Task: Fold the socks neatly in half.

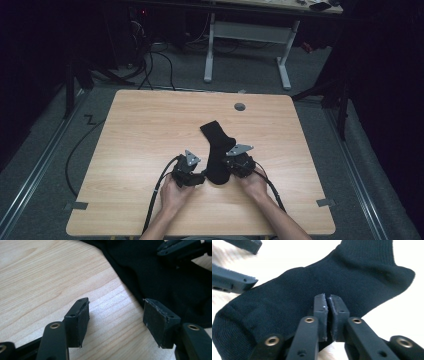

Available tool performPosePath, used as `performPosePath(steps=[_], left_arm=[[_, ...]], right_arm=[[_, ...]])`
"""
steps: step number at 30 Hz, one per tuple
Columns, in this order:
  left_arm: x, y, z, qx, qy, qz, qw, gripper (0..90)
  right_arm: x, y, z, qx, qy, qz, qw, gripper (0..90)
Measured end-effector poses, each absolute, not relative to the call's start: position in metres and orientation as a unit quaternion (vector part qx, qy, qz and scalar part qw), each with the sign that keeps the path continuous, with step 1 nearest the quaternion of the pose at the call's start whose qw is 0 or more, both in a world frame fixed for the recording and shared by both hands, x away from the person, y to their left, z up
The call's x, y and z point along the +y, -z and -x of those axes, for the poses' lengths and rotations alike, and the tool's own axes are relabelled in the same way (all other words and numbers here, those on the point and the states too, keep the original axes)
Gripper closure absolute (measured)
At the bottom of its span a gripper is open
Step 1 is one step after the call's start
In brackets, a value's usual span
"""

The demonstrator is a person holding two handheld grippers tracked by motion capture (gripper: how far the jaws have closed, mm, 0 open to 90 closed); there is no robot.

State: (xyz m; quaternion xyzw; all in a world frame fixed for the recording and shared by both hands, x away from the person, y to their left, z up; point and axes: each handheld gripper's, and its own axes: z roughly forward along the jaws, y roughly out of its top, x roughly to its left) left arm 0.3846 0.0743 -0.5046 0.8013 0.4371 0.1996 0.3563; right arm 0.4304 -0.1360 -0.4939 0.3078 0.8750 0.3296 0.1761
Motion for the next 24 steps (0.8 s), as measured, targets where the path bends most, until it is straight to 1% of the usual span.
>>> performPosePath(steps=[1, 3, 7, 11, 12, 14, 16, 17, 24], left_arm=[[0.074, 0.505, -0.385, 0.437, -0.201, -0.800, 0.358, 37.9], [0.073, 0.506, -0.384, 0.436, -0.202, -0.800, 0.359, 37.3], [0.072, 0.508, -0.384, 0.434, -0.205, -0.796, 0.368, 36.3], [0.072, 0.508, -0.384, 0.435, -0.206, -0.796, 0.367, 36.3], [0.072, 0.508, -0.384, 0.435, -0.207, -0.796, 0.367, 36.3], [0.072, 0.508, -0.384, 0.435, -0.207, -0.796, 0.367, 36.4], [0.072, 0.508, -0.384, 0.435, -0.207, -0.796, 0.367, 36.4], [0.071, 0.508, -0.384, 0.435, -0.207, -0.796, 0.367, 36.4], [0.071, 0.507, -0.384, 0.437, -0.208, -0.795, 0.365, 36.6]], right_arm=[[-0.137, 0.493, -0.431, 0.874, -0.331, -0.307, 0.179, 80.6], [-0.141, 0.486, -0.426, 0.867, -0.354, -0.309, 0.166, 79.0], [-0.140, 0.473, -0.399, 0.868, -0.377, -0.285, 0.152, 77.2], [-0.133, 0.482, -0.389, 0.878, -0.363, -0.281, 0.137, 73.4], [-0.132, 0.486, -0.390, 0.880, -0.358, -0.283, 0.132, 73.7], [-0.131, 0.494, -0.393, 0.884, -0.350, -0.284, 0.122, 79.7], [-0.130, 0.494, -0.394, 0.884, -0.353, -0.282, 0.119, 85.1], [-0.130, 0.493, -0.394, 0.886, -0.351, -0.278, 0.121, 86.2], [-0.131, 0.471, -0.385, 0.879, -0.373, -0.265, 0.136, 86.8]])
